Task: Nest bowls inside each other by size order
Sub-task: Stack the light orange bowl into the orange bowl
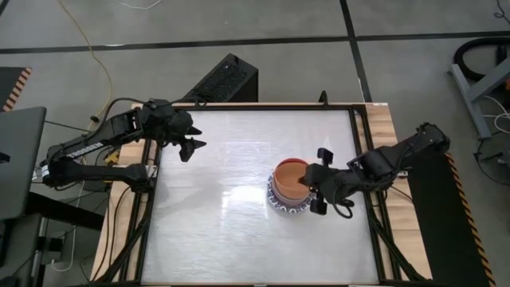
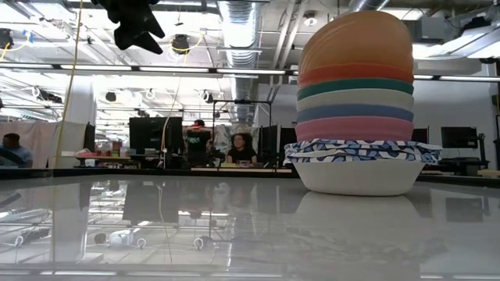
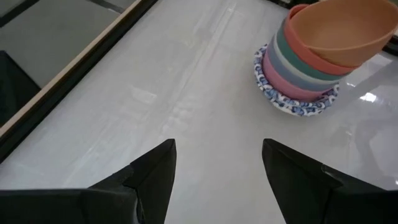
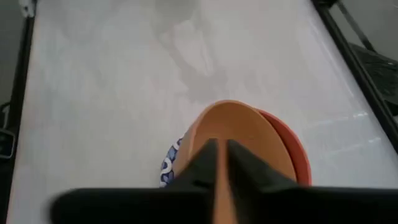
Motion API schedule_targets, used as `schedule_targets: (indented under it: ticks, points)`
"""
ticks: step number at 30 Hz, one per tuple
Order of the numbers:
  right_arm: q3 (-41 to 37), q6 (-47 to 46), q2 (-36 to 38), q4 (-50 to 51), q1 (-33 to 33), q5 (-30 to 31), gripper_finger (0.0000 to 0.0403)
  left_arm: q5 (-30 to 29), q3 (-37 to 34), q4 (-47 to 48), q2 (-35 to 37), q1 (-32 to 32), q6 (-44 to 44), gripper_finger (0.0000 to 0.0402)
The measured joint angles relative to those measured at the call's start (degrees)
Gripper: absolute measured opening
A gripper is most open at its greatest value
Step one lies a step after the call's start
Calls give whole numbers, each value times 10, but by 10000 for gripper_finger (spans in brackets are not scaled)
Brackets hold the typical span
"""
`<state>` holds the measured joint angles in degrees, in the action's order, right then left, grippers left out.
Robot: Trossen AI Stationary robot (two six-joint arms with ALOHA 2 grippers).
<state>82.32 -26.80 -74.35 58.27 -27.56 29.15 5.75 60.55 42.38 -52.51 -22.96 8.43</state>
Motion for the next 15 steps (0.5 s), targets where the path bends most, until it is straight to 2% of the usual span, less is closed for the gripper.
schedule_targets:
  ticks: [2,3,9,15]
  points:
    - [0,-16,0,6,-8,15,23,-7,0,7,0,0,0,228]
    - [0,-23,0,7,-12,23,15,-9,0,8,0,0,0,228]
    - [0,-73,0,17,-50,113,7,-24,0,8,0,0,-2,228]
    - [0,-129,-16,40,-72,148,4,-31,0,7,0,0,-2,228]
